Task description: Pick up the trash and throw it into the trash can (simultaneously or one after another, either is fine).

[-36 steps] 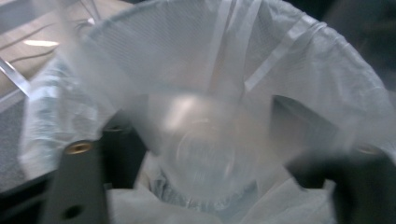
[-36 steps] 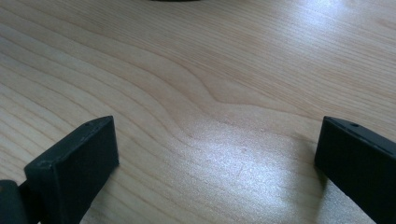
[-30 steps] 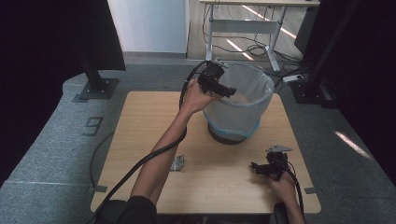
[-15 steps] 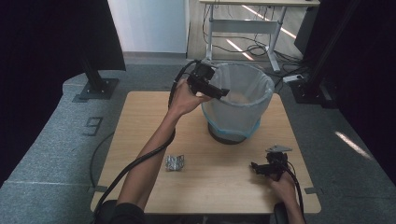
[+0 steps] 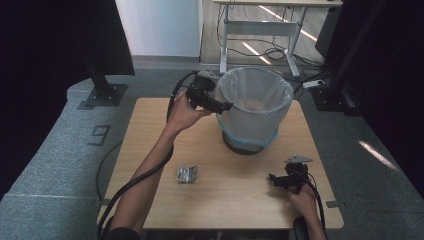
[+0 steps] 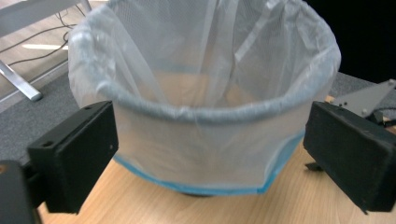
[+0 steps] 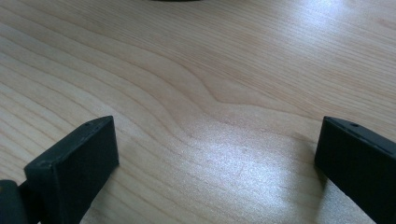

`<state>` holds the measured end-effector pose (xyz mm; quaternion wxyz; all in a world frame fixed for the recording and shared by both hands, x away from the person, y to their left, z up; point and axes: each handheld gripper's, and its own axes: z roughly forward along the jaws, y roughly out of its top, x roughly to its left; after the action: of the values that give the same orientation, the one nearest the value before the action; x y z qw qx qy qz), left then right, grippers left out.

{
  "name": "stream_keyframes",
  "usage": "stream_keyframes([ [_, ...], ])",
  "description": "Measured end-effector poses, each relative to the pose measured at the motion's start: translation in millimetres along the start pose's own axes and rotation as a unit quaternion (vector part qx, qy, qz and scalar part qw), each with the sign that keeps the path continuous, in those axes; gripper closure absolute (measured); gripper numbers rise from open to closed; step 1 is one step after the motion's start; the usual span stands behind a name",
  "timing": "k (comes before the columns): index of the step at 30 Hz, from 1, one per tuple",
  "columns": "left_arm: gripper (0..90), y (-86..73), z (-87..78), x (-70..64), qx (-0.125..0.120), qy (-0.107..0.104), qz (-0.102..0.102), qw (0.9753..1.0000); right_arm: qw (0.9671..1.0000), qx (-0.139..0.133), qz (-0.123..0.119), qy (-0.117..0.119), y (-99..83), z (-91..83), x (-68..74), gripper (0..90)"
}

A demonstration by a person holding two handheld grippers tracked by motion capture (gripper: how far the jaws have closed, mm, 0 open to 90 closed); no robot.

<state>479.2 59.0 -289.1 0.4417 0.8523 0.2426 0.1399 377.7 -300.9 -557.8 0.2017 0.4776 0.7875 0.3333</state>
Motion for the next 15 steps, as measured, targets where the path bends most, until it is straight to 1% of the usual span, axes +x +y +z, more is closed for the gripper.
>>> stream_keyframes([
  [1,1.4,-4.9,-2.7,0.9,-0.001,0.000,-0.001,1.0000,1.0000,0.000,0.000,0.000,0.0,0.0,0.0,0.0],
  [2,1.3,-4.9,-2.7,0.9,-0.001,0.000,-0.001,1.0000,1.0000,0.000,0.000,0.000,0.0,0.0,0.0,0.0],
  [5,1.2,-14.0,-6.9,3.4,-0.005,-0.004,-0.006,1.0000,1.0000,0.000,0.000,0.000,0.0,0.0,0.0,0.0],
  [15,0.3,-36.6,-12.9,2.4,-0.008,-0.007,-0.005,0.9999,1.0000,0.000,0.000,0.000,0.0,0.0,0.0,0.0],
])
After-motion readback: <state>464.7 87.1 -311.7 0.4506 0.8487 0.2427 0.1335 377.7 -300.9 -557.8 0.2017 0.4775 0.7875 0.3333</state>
